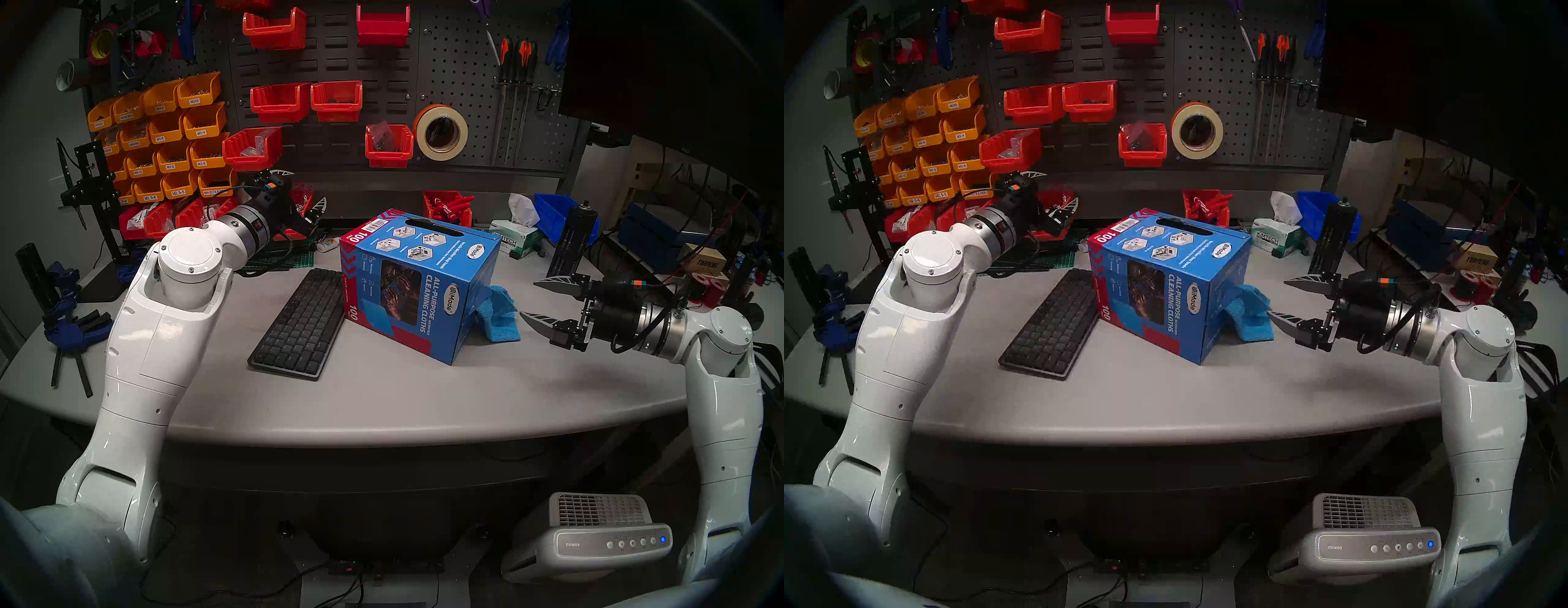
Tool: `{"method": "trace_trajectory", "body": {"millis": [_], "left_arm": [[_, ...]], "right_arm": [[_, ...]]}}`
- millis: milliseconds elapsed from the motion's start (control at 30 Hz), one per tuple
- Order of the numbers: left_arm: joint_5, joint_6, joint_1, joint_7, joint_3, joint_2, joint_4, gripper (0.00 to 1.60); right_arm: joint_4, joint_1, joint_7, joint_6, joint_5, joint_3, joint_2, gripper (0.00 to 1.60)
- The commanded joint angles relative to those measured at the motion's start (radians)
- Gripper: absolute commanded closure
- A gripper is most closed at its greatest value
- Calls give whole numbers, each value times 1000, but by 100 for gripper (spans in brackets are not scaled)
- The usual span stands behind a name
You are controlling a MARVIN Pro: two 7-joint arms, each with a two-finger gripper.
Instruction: Take out a shop towel
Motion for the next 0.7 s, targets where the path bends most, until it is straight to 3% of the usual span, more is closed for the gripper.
{"method": "trace_trajectory", "body": {"millis": [0,33,67,333,667], "left_arm": [[-88,-21,-39,-98,-27,16,-134,0],[-98,-29,-63,-114,-21,9,-110,0],[-108,6,-53,-126,-24,10,-150,0],[-223,144,-132,-228,9,-61,-111,0],[-239,236,-207,-270,35,-102,-84,0]], "right_arm": [[-8,51,-34,5,-5,-23,-14,0],[-6,54,-37,6,-7,-27,-16,0],[-5,57,-41,7,-9,-31,-18,0],[2,70,-58,10,-15,-37,-26,0],[0,73,-66,12,-13,-14,-23,0]]}}
